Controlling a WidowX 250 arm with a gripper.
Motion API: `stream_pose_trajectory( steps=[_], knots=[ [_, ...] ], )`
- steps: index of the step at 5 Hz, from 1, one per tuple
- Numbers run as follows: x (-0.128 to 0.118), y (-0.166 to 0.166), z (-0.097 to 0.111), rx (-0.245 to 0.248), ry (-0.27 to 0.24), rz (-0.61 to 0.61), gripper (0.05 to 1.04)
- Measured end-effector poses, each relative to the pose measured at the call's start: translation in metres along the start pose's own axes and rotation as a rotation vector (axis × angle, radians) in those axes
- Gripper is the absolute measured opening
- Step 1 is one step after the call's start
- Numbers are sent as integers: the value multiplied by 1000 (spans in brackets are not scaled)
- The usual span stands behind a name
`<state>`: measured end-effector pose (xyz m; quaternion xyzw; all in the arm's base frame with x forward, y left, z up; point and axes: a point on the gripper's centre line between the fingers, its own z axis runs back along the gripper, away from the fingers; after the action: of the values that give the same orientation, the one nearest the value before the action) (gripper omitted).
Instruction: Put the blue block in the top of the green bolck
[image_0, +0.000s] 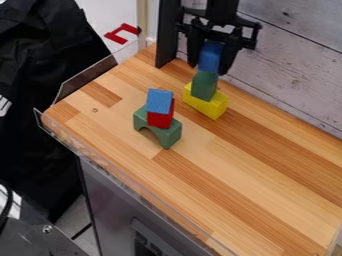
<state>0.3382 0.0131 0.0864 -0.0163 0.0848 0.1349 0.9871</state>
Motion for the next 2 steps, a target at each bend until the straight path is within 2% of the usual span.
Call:
stream_pose_trajectory(
  steps=[2],
  knots=[
    [2, 2, -11, -9, 26, -2, 585]
  ],
)
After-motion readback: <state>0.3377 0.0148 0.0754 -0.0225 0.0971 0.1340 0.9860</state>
